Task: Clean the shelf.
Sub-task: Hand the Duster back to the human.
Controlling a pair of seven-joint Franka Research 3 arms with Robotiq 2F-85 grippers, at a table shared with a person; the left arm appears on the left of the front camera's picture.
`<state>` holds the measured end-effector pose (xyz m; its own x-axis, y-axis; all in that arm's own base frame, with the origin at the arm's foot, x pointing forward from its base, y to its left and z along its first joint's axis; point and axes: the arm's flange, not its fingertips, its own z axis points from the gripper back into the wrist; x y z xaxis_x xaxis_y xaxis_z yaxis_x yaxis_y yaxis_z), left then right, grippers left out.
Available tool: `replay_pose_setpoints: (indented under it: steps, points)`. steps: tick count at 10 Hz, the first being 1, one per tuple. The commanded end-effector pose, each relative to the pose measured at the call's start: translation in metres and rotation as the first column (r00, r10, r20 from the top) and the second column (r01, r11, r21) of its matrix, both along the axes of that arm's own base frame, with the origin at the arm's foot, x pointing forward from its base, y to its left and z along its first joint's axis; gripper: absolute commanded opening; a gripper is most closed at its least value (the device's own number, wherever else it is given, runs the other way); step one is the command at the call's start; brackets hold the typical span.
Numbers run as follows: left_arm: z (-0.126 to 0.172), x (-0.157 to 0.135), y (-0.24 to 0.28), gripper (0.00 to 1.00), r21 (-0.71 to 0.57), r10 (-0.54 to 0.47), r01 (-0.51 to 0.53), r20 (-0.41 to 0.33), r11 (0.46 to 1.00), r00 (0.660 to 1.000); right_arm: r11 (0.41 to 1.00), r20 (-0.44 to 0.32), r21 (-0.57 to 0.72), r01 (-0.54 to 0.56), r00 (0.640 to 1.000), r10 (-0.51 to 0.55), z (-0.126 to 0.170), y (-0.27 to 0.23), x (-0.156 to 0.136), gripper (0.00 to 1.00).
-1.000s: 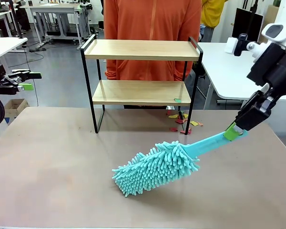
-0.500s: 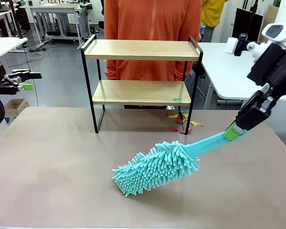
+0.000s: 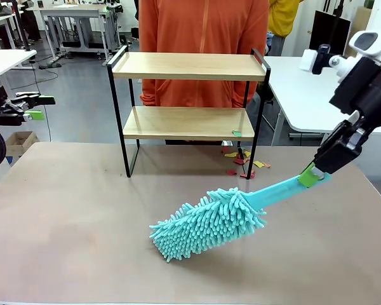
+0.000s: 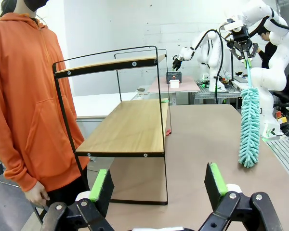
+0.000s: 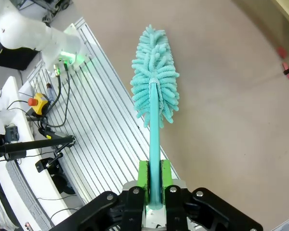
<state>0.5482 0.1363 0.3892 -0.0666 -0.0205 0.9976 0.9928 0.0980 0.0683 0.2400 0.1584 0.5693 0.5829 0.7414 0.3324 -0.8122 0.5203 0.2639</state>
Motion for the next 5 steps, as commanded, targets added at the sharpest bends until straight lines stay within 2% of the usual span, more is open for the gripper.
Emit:
replay_pose_setpoints:
  steps: [1,3,5]
  points:
    - [0.0,0.0,0.0,1.0,0.0,0.0,0.0,0.0,1.0,1.0,1.0,0.0,0.0,0.0,1.0,0.0,0.0,0.0,0.0,0.14]
    - [0.034,-0.053,-0.025,1.0,0.055,-0.003,0.0,0.046,0.998,0.999,0.986,0.039,0.163,-0.035,0.999,0.029,0.02,-0.009,0.037,0.14]
    - [0.042,-0.092,-0.057,1.0,0.087,0.01,-0.014,0.047,0.996,0.999,0.958,0.027,0.259,-0.12,0.993,0.117,0.031,-0.031,0.063,0.14]
